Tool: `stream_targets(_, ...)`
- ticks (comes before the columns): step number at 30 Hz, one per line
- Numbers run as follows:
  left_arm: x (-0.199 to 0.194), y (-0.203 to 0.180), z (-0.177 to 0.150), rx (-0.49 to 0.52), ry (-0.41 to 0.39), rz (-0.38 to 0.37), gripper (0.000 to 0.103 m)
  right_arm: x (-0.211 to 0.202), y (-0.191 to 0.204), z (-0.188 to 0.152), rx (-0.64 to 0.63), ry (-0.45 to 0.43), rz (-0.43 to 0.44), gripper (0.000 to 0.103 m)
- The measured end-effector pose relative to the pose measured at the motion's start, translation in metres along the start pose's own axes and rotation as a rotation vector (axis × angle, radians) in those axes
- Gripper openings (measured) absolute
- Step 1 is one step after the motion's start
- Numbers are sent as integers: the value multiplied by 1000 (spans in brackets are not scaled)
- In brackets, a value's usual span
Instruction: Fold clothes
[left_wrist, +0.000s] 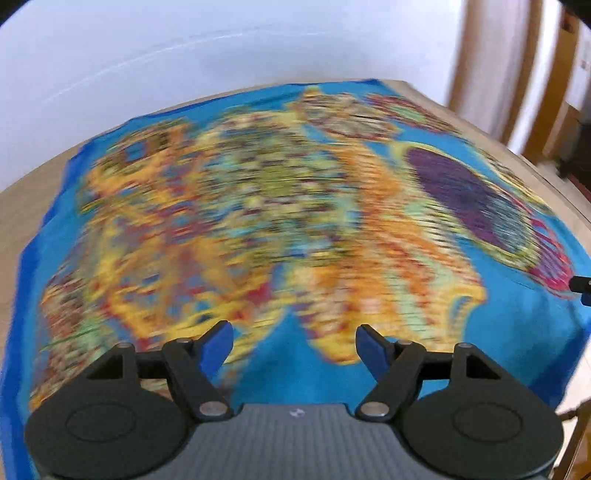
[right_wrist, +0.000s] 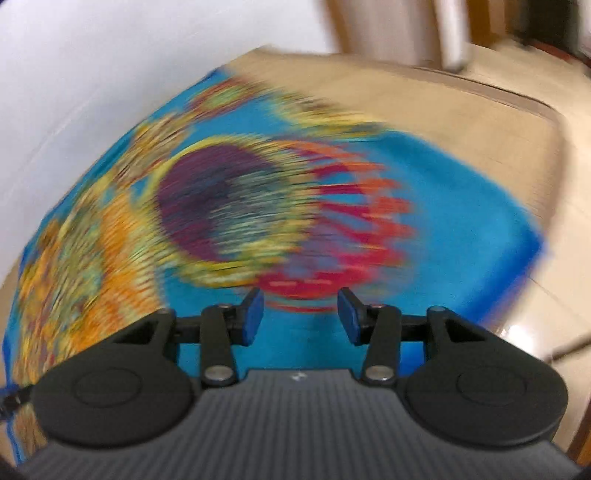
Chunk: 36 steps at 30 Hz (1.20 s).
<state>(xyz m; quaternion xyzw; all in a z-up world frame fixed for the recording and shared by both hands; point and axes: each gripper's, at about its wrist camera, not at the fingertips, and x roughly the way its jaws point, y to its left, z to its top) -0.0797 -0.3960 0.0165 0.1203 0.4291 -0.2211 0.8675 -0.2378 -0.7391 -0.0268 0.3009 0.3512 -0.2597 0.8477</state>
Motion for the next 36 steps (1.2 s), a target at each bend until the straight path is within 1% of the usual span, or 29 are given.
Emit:
stream_targets(3,-1,-42,3,49,-12,-20,75,-17,-47,6,17,-57,-69,47)
stream_targets(5,-2,-69,5,82,-20,-33,75,-19,-70,15,-18,-89,-87,48)
stream_targets(7,-3,-97,7,115,-29,-46,75,-12,-89,26,-89,-97,-76,47)
stream_targets(9,-1,-125,13,109,-31,-41,75,-5,-107,36,-160,-97,-60,47)
stream_targets(11,5,-155,20,82,-20,-24,75,6,-123,45,-227,-67,-34,47)
stream_targets(13,9,-189,23,77,-12,-29,75,11,-142,54,-273,-35,-12,47)
stream_targets(15,13,-222,25,88,-10,-32,75,16,-163,59,-274,6,63,48)
stream_targets(16,15,-239,25,93,-7,-36,75,21,-173,63,-271,54,116,48)
stream_targets(17,16,-252,25,101,-5,-42,75,27,-182,66,-258,105,170,48)
stream_targets(18,16,-264,25,114,-4,-46,75,31,-189,69,-234,136,220,48)
stream_targets(19,15,-277,24,130,-6,-47,75,34,-197,72,-210,159,270,49)
stream_targets(20,14,-288,23,150,-9,-46,75,36,-201,74,-196,178,303,47)
stream_targets(21,12,-297,22,171,-15,-45,75,37,-204,76,-189,195,323,38)
stream_targets(22,10,-306,21,195,-24,-48,75,39,-207,78,-182,213,344,21)
stream_targets(24,9,-321,20,245,-42,-62,76,39,-215,84,-127,240,384,9)
stream_targets(25,8,-329,18,277,-54,-71,76,38,-220,88,-84,246,414,5)
stream_targets(27,6,-345,15,349,-83,-97,76,35,-225,97,7,249,488,5)
stream_targets(29,5,-361,11,412,-116,-145,76,28,-225,104,48,245,546,4)
stream_targets(31,4,-378,9,483,-156,-197,76,20,-222,110,76,239,586,4)
stream_targets(34,6,-405,5,581,-235,-233,77,10,-211,119,70,253,623,4)
stream_targets(36,15,-422,3,625,-273,-233,78,3,-202,123,33,248,633,4)
